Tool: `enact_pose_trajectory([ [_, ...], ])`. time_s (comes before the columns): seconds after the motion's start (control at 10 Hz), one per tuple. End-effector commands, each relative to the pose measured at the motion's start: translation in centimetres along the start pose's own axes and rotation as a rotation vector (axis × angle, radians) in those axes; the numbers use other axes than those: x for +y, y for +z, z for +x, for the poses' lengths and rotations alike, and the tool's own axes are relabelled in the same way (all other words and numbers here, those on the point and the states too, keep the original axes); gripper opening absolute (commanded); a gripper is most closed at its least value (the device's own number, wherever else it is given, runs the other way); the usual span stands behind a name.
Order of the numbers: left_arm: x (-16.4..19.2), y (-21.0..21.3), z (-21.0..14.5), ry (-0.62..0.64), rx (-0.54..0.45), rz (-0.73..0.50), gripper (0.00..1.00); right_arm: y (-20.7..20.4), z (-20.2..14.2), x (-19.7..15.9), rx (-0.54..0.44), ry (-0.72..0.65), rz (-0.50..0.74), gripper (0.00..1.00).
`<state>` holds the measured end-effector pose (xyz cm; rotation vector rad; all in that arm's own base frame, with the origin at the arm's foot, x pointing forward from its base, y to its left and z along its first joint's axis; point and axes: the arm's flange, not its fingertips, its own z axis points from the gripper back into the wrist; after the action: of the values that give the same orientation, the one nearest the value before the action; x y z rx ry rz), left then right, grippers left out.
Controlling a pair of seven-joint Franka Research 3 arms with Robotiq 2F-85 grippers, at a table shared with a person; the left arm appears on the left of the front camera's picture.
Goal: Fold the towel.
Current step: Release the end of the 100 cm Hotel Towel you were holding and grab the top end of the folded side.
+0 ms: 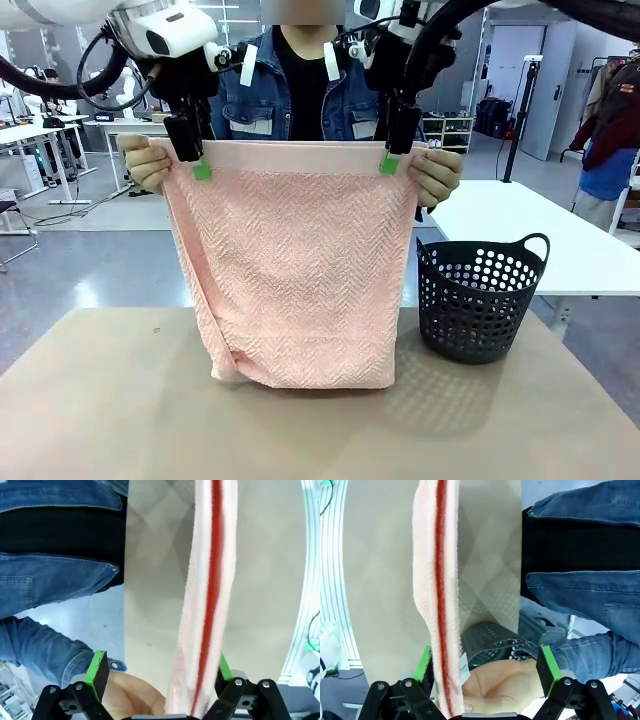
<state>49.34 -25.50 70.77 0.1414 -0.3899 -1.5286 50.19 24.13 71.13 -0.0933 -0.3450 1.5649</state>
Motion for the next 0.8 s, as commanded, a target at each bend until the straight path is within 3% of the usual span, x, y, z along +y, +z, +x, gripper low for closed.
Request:
enact_pose_trajectory([
  [0.0, 0.8, -0.3, 0.3, 0.008, 0.022, -0.050, 1.00, -0.2, 0.7, -0.6, 0.017, -0.045, 0.052, 1.00],
  [0.1, 0.8, -0.4, 0.2, 0.013, 0.007, -0.067, 1.00, -0.6, 0.8, -0.5, 0.027, -0.051, 0.060, 1.00],
  [0.2, 0.9, -0.4, 0.2, 0.020, 0.004, -0.076, 0.41, -1.1, 0.8, -0.5, 0.036, -0.066, 0.067, 1.00],
  [0.3, 0.9, -0.4, 0.0, 0.023, 0.006, -0.074, 0.41, -1.2, 0.7, -0.6, 0.042, -0.056, 0.062, 0.40],
  [0.4, 0.9, -0.5, 0.0, 0.027, 0.009, -0.078, 0.00, -1.3, 0.8, -0.5, 0.046, -0.056, 0.058, 0.40],
  [0.5, 0.9, -0.5, -0.1, 0.030, 0.005, -0.084, 0.39, -1.3, 0.9, -0.5, 0.046, -0.053, 0.058, 0.00],
  [0.6, 0.9, -0.6, -0.1, 0.033, 0.010, -0.087, 0.24, -1.4, 0.9, -0.5, 0.045, -0.053, 0.059, 0.00],
  [0.7, 0.8, -0.5, 0.0, 0.040, 0.016, -0.082, 0.00, -1.4, 1.0, -0.2, 0.036, -0.047, 0.058, 0.00],
])
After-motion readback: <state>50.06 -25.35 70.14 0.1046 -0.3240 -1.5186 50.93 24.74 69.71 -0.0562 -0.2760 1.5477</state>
